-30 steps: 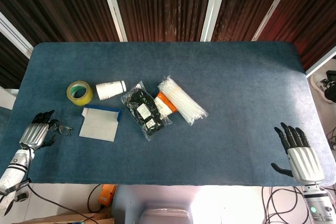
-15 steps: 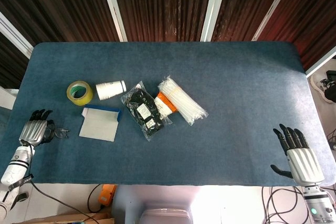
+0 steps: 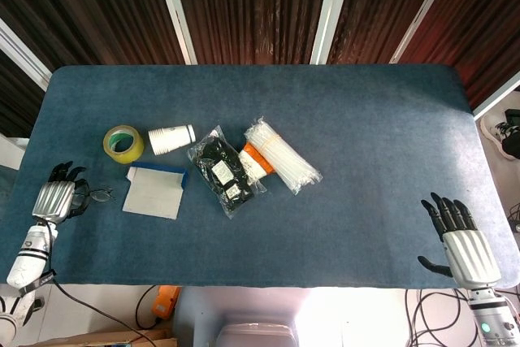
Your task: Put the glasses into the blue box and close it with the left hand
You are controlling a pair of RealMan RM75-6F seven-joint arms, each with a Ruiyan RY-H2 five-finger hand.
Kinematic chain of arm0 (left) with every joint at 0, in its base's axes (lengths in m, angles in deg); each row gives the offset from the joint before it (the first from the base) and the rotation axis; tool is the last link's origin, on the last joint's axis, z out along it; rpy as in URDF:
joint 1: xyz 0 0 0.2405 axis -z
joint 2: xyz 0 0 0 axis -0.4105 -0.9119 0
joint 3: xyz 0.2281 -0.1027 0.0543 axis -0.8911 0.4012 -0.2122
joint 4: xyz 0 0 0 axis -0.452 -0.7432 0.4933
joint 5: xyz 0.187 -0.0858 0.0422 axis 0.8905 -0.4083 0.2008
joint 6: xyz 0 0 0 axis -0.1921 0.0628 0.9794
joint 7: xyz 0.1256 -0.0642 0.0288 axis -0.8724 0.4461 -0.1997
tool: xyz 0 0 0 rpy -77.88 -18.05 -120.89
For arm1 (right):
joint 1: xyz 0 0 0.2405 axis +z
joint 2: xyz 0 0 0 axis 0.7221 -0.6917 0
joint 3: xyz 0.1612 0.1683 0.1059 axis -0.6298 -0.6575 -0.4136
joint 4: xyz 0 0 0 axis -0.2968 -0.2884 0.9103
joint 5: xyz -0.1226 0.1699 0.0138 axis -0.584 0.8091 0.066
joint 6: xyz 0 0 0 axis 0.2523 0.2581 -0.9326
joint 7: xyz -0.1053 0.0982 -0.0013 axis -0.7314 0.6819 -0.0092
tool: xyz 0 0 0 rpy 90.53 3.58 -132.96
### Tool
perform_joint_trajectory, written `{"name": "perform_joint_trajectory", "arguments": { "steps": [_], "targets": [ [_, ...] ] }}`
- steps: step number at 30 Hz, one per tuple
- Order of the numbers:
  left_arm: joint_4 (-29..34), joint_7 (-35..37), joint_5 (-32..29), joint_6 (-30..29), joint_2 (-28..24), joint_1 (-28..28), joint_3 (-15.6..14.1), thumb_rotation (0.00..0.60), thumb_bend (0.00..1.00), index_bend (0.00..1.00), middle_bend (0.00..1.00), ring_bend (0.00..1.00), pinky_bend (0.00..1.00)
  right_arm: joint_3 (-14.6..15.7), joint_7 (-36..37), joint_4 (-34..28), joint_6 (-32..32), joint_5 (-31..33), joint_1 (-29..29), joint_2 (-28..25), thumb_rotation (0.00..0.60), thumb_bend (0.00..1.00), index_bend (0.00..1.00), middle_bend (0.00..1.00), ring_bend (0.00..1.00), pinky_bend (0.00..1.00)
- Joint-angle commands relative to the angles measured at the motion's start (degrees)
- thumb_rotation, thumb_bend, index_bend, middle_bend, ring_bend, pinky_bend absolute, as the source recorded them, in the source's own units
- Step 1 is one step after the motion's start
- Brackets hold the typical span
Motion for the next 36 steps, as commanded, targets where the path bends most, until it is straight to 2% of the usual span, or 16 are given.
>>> {"name": "perform_joint_trajectory", "arguments": {
  "steps": [1,8,16,25,36],
  "targets": [
    [4.59,-2.52,-0.61,-4.82,-0.19,0.18,1.61,0.6,0.43,0.68,0.18,0.04,0.07,0.09,0.26,-0.06,0.01,-0.22,0.04,-0.1,0.6,0.27,0.0,0.0,0.0,0.0],
    [14.58,-13.31,-0.37,-9.21,-0.93,2.76,3.42,0.6,0.43,0.68,0.18,0.04,0.07,0.29,1.57,-0.17,-0.03,-0.89,0.14,-0.59,0.6,0.27,0.0,0.0,0.0,0.0],
    [21.68,-24.6,-1.64,-6.1,-0.49,6.96,5.41,0.6,0.43,0.68,0.18,0.04,0.07,0.31,2.7,-0.01,0.02,-0.9,0.17,-1.15,0.6,0.27,0.0,0.0,0.0,0.0],
    [19.47,-29.35,-3.74,-0.38,2.64,9.95,6.1,0.6,0.43,0.67,0.18,0.04,0.07,0.3,3.79,0.02,-0.12,-0.84,0.07,-1.74,0.6,0.27,0.0,0.0,0.0,0.0],
    [14.02,-28.67,-5.43,3.34,5.26,11.06,6.3,0.6,0.43,0.67,0.18,0.04,0.07,0.38,4.49,0.05,-0.43,-1.17,-0.05,-2.0,0.6,0.27,0.0,0.0,0.0,0.0]
  ]
}}
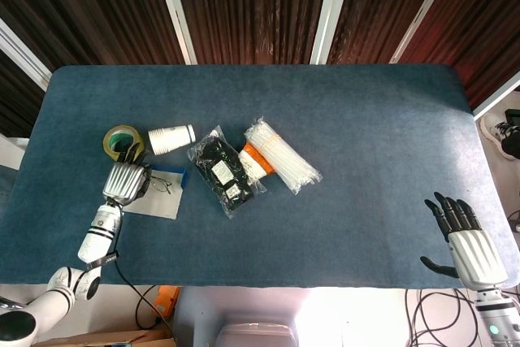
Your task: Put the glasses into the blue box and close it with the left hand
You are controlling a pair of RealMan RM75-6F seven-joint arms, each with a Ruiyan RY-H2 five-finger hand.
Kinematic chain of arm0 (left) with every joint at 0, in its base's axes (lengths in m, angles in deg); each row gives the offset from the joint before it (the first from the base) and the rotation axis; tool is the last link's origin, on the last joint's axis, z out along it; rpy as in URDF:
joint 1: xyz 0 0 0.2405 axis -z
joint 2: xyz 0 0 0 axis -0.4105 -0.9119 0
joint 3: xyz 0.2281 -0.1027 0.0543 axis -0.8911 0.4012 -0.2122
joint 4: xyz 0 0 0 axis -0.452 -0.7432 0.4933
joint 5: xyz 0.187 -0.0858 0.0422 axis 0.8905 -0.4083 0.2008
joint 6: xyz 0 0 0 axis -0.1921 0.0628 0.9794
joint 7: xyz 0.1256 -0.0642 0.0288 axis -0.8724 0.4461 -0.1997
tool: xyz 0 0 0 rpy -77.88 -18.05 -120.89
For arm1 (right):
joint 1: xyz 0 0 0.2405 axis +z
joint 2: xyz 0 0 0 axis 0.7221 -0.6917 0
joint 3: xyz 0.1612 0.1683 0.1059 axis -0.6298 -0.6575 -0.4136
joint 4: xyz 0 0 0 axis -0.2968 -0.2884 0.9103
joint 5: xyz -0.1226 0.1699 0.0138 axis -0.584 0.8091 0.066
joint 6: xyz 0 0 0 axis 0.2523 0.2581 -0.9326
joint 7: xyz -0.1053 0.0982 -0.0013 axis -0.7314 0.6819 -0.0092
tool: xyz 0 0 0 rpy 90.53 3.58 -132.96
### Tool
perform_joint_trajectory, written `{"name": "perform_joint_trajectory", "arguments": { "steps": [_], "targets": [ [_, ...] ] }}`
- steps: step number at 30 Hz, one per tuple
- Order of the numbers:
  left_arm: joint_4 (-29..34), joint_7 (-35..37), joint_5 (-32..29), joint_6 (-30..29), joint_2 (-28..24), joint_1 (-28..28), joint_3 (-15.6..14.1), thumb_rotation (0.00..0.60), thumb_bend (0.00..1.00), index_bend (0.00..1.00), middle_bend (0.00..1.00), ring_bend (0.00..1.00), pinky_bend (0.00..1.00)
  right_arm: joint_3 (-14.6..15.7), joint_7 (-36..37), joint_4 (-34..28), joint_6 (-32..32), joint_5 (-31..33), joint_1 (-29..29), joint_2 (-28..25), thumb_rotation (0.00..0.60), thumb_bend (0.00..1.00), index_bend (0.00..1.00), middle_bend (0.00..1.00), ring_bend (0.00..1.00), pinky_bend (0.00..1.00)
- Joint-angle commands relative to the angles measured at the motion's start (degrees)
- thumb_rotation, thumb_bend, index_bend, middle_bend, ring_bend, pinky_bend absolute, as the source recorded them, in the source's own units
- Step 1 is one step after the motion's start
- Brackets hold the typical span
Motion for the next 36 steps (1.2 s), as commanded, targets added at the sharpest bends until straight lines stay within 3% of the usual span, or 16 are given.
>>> {"name": "perform_joint_trajectory", "arguments": {
  "steps": [1,7,12,15,17,20,29,36],
  "targets": [
    [-0.88,0.71,-0.42,0.73,0.49,0.33,0.14,0.6,0.43,0.66,0.18,0.04,0.07,0.01,-0.07,-0.02,0.08,0.01,0.03,0.02,0.6,0.27,0.0,0.0,0.0,0.0],
    [-1.89,0.95,-0.85,1.07,1.07,0.67,0.47,0.6,0.43,0.64,0.18,0.04,0.07,0.09,-0.2,-0.07,0.18,-0.09,0.05,0.02,0.6,0.27,0.0,0.0,0.0,0.0],
    [-4.0,1.15,-3.3,2.08,3.13,1.34,2.58,0.6,0.42,0.55,0.17,0.04,0.07,0.13,0.07,-0.17,0.17,-0.11,0.02,-0.17,0.6,0.27,0.0,0.0,0.0,0.0],
    [-4.84,1.35,-3.96,2.57,3.81,1.53,3.03,0.6,0.42,0.37,0.17,0.04,0.07,0.19,0.23,-0.19,0.21,-0.15,0.01,-0.28,0.6,0.27,0.0,0.0,0.0,0.0],
    [-5.25,1.0,-4.32,3.38,4.02,1.67,3.11,0.6,0.42,0.17,0.15,0.04,0.07,0.23,0.28,-0.25,0.19,-0.23,0.0,-0.34,0.6,0.27,0.0,0.0,0.0,0.0],
    [-5.69,0.39,-4.64,3.64,4.29,1.82,3.26,0.6,0.42,0.02,0.12,0.02,0.06,0.23,0.48,-0.27,0.07,-0.3,-0.05,-0.43,0.6,0.27,0.0,0.0,0.0,0.0],
    [-2.78,0.73,-4.63,-1.54,3.33,0.9,4.14,0.6,0.41,0.0,0.09,0.02,0.06,0.25,0.26,-0.23,0.29,-0.23,0.01,-0.4,0.6,0.27,0.0,0.0,0.0,0.0],
    [8.22,-1.15,-3.68,-7.66,-2.1,-2.09,3.75,0.6,0.37,0.01,0.08,0.01,0.07,0.56,-0.5,-0.45,0.53,-0.57,0.03,-0.24,0.6,0.27,0.0,0.0,0.0,0.0]
  ]
}}
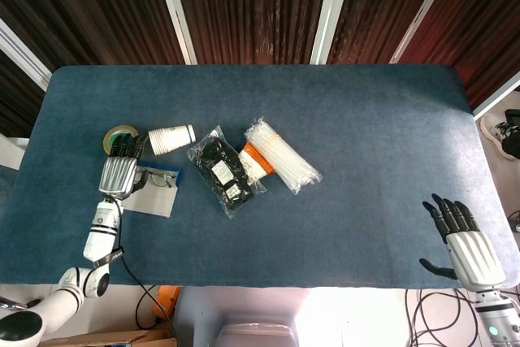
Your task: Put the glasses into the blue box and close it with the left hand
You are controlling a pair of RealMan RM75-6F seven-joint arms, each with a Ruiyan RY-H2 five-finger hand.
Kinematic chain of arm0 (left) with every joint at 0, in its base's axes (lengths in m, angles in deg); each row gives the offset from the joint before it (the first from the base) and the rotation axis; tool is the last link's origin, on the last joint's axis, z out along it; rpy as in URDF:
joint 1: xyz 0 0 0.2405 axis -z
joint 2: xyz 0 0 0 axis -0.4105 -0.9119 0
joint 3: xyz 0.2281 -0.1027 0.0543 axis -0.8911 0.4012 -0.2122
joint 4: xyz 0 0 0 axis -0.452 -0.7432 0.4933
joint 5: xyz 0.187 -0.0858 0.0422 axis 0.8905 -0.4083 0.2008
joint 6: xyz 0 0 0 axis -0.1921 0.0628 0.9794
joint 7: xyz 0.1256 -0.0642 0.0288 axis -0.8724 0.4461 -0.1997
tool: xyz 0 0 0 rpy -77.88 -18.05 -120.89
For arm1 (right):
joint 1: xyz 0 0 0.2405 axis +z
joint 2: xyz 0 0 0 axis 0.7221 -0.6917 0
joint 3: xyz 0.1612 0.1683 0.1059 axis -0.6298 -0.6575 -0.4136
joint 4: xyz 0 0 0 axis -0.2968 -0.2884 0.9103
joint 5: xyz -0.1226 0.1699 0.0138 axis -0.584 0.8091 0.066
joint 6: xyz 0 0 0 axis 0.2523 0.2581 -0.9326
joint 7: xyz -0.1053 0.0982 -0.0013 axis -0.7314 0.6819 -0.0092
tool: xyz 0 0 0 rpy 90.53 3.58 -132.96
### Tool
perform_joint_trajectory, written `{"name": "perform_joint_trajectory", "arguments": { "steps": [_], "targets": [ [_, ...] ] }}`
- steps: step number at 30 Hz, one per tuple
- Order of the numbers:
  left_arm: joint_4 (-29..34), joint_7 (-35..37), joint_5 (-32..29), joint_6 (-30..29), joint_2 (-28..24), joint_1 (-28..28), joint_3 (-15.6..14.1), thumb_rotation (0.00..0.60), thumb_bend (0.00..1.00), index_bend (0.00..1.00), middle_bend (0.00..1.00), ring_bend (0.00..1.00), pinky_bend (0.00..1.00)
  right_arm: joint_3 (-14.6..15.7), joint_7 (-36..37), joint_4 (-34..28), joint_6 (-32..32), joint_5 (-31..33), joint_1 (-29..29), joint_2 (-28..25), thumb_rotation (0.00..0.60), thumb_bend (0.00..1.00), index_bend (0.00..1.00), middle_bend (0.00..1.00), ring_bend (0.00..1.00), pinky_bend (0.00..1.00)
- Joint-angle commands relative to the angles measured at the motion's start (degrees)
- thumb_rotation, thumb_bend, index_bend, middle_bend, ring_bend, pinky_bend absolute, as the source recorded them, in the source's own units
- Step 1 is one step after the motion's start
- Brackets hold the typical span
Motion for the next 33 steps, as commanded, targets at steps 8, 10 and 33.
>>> {"name": "perform_joint_trajectory", "arguments": {
  "steps": [8,10,33],
  "targets": [
    [29.6,-5.83,3.07,-1.94,-19.14,-8.0,-7.33,0.6,0.33,0.15,0.04,0.0,0.06,0.24,-0.05,0.02,-0.22,-0.46,-0.13,0.01,0.6,0.27,0.0,0.0,0.0,0.0],
    [35.03,-6.62,2.19,0.98,-23.27,-8.35,-8.59,0.6,0.32,0.17,0.02,0.0,0.06,0.43,-0.32,-0.06,-0.11,-0.76,-0.1,0.08,0.6,0.27,0.0,0.0,0.0,0.0],
    [39.56,-18.6,-7.68,13.99,-27.2,-4.6,-9.9,0.6,0.33,0.17,0.0,0.0,0.03,0.78,-1.04,0.0,-0.04,-1.33,-0.1,0.51,0.6,0.27,0.0,0.0,0.0,0.0]
  ]
}}
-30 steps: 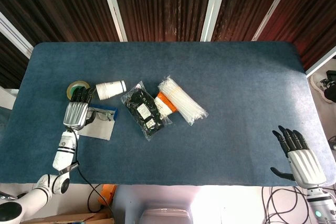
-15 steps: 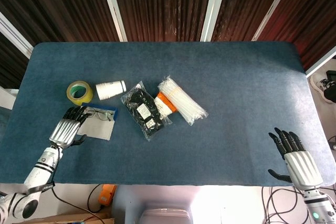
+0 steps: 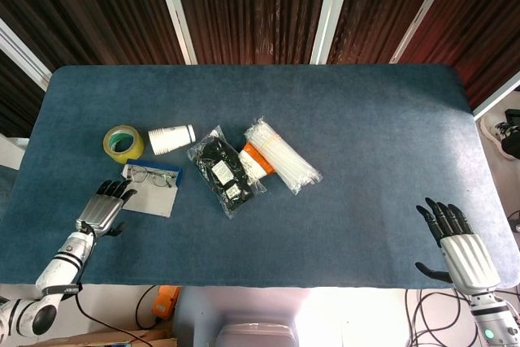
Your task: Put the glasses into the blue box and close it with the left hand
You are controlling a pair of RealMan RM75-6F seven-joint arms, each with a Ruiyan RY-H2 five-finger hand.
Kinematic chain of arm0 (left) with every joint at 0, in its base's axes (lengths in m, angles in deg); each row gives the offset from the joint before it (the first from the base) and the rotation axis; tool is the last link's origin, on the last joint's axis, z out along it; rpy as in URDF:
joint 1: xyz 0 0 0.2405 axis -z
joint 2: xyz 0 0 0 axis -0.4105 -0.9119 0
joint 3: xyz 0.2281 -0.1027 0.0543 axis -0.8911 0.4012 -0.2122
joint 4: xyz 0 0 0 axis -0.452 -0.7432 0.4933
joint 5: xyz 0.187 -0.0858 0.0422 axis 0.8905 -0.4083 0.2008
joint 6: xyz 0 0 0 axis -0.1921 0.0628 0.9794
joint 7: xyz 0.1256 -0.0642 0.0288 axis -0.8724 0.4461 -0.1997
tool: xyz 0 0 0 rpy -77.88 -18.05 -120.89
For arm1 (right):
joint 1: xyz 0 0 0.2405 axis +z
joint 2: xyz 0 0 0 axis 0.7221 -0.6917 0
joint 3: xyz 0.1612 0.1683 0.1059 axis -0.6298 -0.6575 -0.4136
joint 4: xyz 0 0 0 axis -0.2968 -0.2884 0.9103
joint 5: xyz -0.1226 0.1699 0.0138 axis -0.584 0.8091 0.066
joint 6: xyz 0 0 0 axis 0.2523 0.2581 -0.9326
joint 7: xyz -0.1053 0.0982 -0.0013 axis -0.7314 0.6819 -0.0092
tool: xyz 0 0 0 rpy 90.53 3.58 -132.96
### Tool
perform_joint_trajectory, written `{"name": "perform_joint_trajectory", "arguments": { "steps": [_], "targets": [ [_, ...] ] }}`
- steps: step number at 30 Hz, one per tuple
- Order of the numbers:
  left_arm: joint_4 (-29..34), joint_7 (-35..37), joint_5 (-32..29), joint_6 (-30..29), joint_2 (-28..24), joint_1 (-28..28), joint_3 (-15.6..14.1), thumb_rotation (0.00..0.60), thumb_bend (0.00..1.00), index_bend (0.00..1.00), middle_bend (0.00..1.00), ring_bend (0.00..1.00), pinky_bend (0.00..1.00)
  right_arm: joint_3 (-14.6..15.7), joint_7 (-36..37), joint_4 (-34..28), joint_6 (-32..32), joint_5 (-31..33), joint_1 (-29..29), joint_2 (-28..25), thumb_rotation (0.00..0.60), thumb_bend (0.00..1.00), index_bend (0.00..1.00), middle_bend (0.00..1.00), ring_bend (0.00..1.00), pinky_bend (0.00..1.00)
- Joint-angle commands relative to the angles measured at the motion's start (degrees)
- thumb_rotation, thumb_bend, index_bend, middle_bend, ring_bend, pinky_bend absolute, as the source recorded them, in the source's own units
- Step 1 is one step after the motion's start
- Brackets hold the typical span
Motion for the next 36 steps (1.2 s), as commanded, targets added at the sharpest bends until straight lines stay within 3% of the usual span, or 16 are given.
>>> {"name": "perform_joint_trajectory", "arguments": {
  "steps": [1,9,24,36],
  "targets": [
    [-2.24,1.44,1.35,-0.82,1.85,0.2,0.27,0.6,0.33,0.18,0.0,0.0,0.03,-0.01,-0.06,0.01,-0.01,0.02,0.0,0.03,0.6,0.27,0.0,0.0,0.0,0.0],
    [-5.5,2.75,2.23,-0.41,4.17,0.76,0.44,0.6,0.33,0.22,0.0,0.0,0.03,-0.12,0.08,0.06,-0.02,0.22,0.01,-0.01,0.6,0.27,0.0,0.0,0.0,0.0],
    [-6.03,-0.2,-1.04,2.7,4.36,1.9,0.48,0.6,0.34,0.25,0.0,0.0,0.03,-0.14,0.05,0.07,-0.17,0.22,-0.08,-0.02,0.6,0.27,0.0,0.0,0.0,0.0],
    [-8.22,1.2,-0.75,2.5,5.99,2.39,1.03,0.6,0.35,0.44,0.0,0.0,0.04,-0.11,-0.07,0.01,-0.22,0.16,-0.12,0.01,0.6,0.27,0.0,0.0,0.0,0.0]
  ]
}}
